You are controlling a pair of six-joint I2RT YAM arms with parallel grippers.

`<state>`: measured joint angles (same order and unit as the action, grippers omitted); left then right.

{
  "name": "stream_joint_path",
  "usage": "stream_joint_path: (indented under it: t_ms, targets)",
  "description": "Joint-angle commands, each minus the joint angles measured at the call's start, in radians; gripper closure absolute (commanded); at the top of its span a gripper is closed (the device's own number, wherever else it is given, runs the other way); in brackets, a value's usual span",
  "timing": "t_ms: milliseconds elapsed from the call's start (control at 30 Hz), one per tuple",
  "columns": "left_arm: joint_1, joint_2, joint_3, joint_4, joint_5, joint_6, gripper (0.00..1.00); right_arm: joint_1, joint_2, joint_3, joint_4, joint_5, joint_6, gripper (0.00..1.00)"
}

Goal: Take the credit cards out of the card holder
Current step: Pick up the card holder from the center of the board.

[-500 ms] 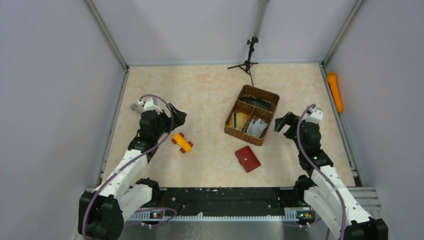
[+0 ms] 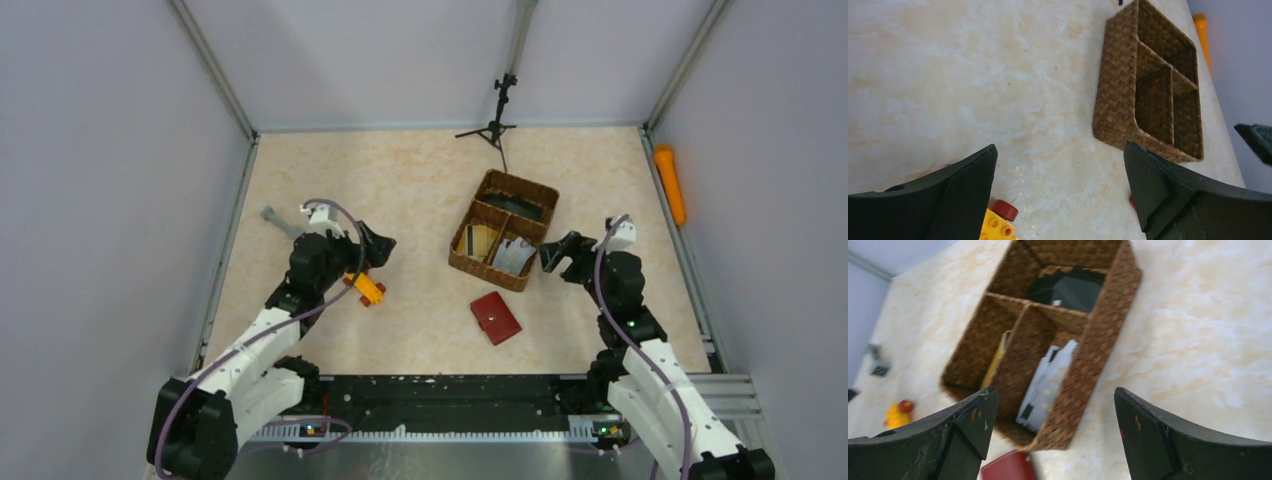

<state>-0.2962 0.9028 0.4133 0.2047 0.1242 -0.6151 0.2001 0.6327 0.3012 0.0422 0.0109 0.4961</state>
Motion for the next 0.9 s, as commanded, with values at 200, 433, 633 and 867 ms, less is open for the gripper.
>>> stream_joint_path:
  t_ms: [200,433,633,867]
  targets:
    - [-0.146,0.111,0.073,0.143,0.138,0.106,0.01,0.047,-0.154,-0.002,-0.260,-0.325,0.158,0.18]
    - [-0.216,0.147,0.121,0.089,0.113,0.147,0.01,0.092,-0.158,0.011,-0.371,-0.411,0.182,0.18]
    - [-0.243,0.153,0.126,0.065,0.112,0.158,0.01,0.212,-0.055,0.012,-0.384,-0.317,0.171,0.13]
    - [-0.258,0.158,0.132,0.054,0.116,0.148,0.01,0.358,0.164,0.025,-0.354,-0.119,0.189,0.31]
